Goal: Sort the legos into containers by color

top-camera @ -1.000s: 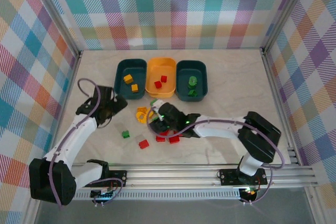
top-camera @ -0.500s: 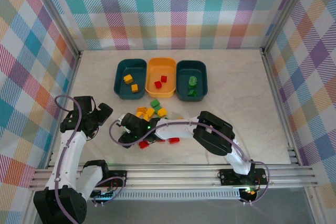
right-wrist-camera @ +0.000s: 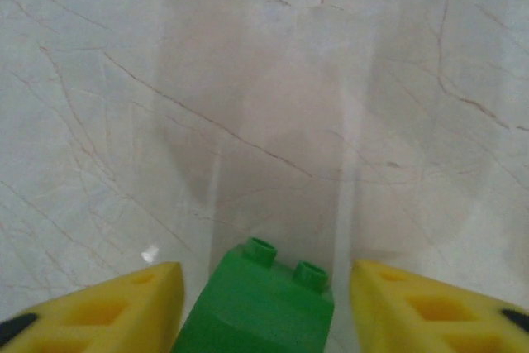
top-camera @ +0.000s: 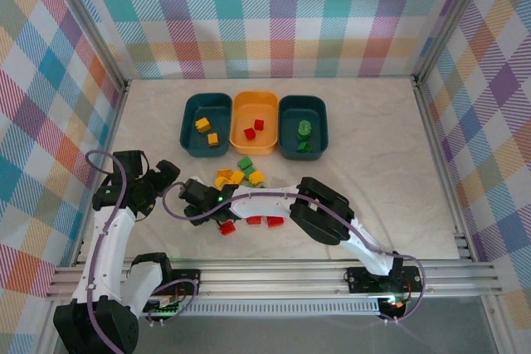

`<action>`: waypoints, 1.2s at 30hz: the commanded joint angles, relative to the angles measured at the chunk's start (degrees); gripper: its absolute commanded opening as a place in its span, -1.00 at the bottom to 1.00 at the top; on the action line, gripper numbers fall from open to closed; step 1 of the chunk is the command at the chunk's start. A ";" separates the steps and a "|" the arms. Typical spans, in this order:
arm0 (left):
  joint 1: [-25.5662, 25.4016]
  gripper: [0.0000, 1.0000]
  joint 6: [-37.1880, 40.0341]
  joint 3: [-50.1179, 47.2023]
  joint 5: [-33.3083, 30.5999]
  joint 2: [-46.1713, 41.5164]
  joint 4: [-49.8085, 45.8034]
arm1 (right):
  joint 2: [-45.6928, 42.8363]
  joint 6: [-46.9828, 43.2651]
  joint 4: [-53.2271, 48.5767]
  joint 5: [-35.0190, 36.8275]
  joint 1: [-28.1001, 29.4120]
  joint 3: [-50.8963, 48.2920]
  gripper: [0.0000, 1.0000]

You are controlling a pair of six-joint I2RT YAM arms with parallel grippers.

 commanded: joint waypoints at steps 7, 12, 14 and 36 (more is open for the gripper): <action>0.97 1.00 1.23 -0.38 2.24 -0.92 -0.72 | -4.81 1.46 2.41 5.20 0.21 -6.28 -0.37; 0.98 1.00 0.41 -2.26 4.90 -0.26 1.69 | -11.59 0.11 5.87 8.06 0.02 -11.64 -0.40; 1.01 1.00 0.33 -2.81 6.44 0.00 2.85 | -15.34 -1.09 7.07 8.55 -0.63 -13.62 -0.40; -7.91 0.98 -1.51 -10.73 19.81 7.67 17.86 | -17.11 -4.81 -1.97 -8.25 -43.79 -9.92 -0.34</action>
